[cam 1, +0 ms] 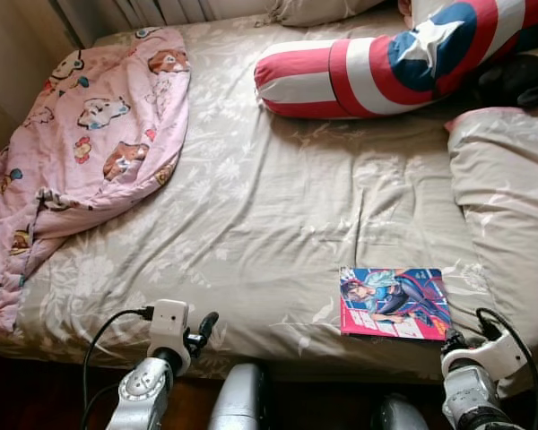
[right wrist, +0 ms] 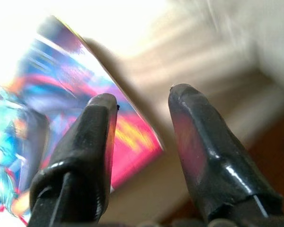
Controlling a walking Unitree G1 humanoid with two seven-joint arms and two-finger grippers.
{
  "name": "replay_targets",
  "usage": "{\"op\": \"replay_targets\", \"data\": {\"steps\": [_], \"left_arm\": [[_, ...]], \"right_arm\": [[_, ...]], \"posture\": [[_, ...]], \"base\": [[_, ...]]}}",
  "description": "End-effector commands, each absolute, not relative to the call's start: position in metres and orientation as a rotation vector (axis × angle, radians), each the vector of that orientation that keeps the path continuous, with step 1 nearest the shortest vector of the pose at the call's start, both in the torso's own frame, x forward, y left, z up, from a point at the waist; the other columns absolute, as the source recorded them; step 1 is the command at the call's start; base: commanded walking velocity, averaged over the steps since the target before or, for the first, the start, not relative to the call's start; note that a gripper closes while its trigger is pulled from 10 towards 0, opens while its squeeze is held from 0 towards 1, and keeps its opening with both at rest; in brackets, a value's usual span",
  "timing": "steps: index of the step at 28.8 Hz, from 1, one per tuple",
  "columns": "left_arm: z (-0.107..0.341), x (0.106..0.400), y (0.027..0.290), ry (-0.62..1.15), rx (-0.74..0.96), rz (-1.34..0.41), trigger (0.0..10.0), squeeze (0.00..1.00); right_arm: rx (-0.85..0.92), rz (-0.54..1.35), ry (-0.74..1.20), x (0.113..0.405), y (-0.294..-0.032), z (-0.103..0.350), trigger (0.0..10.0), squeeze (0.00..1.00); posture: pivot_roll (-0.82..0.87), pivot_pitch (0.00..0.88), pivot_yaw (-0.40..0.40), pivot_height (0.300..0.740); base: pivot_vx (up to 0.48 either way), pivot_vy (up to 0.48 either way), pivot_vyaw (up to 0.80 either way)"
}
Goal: Clean up the room
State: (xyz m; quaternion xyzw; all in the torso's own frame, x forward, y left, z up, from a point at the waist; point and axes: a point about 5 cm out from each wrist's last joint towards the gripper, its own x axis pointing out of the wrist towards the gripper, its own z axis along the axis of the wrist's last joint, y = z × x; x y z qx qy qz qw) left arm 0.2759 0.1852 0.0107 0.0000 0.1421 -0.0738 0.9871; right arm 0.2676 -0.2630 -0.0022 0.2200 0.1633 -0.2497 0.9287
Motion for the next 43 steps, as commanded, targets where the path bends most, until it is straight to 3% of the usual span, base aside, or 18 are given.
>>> {"op": "replay_targets", "data": {"steps": [1,5,10,18,23,33,43], "left_arm": [[0.005,0.271,0.197,0.309,-0.003,-0.096,10.0,0.00],[0.008,0.278,0.196,0.300,-0.017,-0.063,10.0,0.00],[0.005,0.282,0.192,0.325,-0.033,-0.042,10.0,0.00],[-0.019,0.269,0.193,0.492,-0.063,0.028,10.0,0.00],[-0.031,0.258,0.197,0.579,-0.091,0.084,10.0,0.00],[-0.045,0.243,0.195,0.664,-0.080,0.093,10.0,0.00],[-0.054,0.230,0.201,0.741,-0.066,0.104,10.0,0.00]], "right_arm": [[0.352,-0.450,0.294,0.273,-0.260,0.005,10.0,0.00],[0.213,-0.336,0.229,0.287,-0.253,0.020,10.0,0.00],[0.229,-0.239,0.267,0.292,-0.240,0.018,10.0,0.00],[0.161,-0.163,0.495,0.271,-0.218,-0.016,10.0,0.00],[0.154,-0.122,0.583,0.259,-0.210,-0.029,10.0,0.00],[0.168,-0.171,0.688,0.239,-0.217,-0.044,10.0,0.00],[0.154,-0.174,0.796,0.219,-0.220,-0.059,10.0,0.00]], "posture": [[0.16,0.068,0.069,0.647],[0.13,0.020,0.036,0.647],[0.10,0.000,0.015,0.647],[0.07,0.000,-0.007,0.647],[0.06,0.000,-0.009,0.676],[0.06,0.000,-0.018,0.740],[0.06,0.000,-0.016,0.740]], "base": [[0.000,0.000,0.00],[0.000,0.000,0.00],[0.000,0.000,0.00],[0.000,0.000,0.00],[0.000,0.000,0.00],[0.000,0.000,0.00],[0.000,0.000,0.00]]}}
